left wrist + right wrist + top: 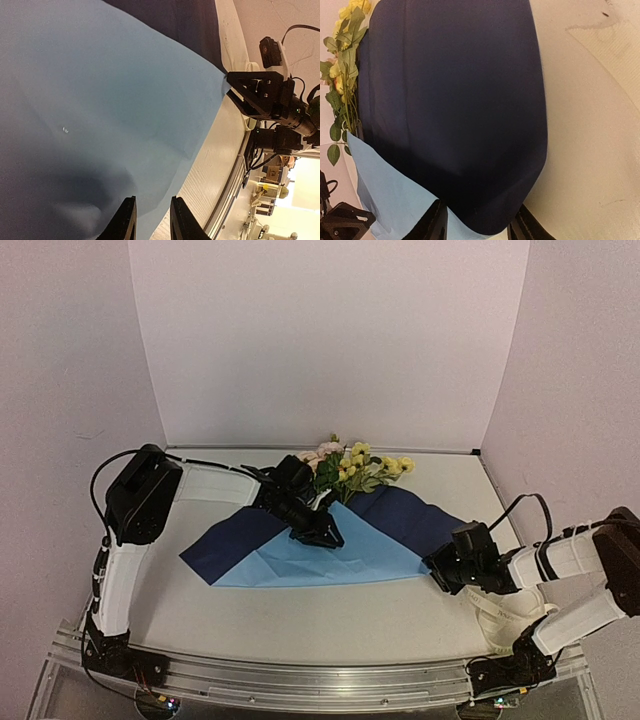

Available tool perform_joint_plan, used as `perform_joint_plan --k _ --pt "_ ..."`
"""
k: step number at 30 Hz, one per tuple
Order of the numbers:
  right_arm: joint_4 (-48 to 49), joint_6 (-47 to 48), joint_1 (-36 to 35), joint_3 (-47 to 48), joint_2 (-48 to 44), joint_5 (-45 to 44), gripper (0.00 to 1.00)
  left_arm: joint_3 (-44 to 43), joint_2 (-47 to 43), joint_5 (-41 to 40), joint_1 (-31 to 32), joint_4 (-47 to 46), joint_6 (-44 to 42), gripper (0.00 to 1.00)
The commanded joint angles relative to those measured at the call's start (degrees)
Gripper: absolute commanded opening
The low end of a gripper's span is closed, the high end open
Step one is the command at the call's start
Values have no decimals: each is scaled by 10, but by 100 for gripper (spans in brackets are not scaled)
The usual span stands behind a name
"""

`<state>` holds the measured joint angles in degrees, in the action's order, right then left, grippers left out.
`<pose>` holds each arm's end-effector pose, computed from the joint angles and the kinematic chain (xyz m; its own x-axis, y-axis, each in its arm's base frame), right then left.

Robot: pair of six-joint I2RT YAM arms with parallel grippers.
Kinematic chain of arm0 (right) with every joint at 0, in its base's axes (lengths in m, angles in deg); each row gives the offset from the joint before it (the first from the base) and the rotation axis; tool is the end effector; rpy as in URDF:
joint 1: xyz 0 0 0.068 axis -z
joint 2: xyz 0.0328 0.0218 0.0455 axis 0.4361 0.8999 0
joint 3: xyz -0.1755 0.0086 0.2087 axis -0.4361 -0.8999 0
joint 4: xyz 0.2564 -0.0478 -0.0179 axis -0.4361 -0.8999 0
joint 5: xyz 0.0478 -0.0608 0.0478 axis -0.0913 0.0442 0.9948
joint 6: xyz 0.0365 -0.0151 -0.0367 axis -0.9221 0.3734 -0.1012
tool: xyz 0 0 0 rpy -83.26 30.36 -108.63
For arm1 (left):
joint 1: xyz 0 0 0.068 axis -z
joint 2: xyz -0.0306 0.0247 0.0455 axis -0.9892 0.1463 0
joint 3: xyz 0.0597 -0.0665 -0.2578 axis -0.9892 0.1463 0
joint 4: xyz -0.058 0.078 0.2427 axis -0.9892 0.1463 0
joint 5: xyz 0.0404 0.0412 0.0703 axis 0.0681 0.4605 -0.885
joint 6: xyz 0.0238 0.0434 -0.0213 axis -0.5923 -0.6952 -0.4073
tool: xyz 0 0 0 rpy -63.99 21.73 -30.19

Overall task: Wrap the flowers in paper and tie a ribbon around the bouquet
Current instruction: Pick up the one-fourth-folded wrapping paper from the center of the board.

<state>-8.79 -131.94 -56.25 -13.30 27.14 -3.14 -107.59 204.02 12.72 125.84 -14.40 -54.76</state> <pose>0.1989 0.1172 0.1208 -0.6649 0.7177 -0.2066 0.4153 0.5852 0.6964 0.3196 -0.3444 0.1486 -0.8699 0.3967 -0.2930 0.4693 0.4830 -0.7392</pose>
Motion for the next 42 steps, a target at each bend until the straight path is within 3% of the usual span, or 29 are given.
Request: perform_joint_plan --k 1,17,23,30,34,42 --pt "0 0 2 -28 17 5 42 -40 26 15 8 -16 8 25" --pt "79 16 2 -83 -27 -6 36 -57 63 -8 10 -12 15 25" --pt "84 30 2 -82 -30 -6 25 -57 67 -8 9 -9 13 24" --pt "89 46 1 -73 -39 -17 6 -57 68 -10 9 -7 11 24" --pt "57 63 -7 -67 -80 -42 0 -57 70 -13 9 -7 11 24" --pt "-32 122 -64 -6 -144 -107 0 -54 74 -20 9 -9 12 24"
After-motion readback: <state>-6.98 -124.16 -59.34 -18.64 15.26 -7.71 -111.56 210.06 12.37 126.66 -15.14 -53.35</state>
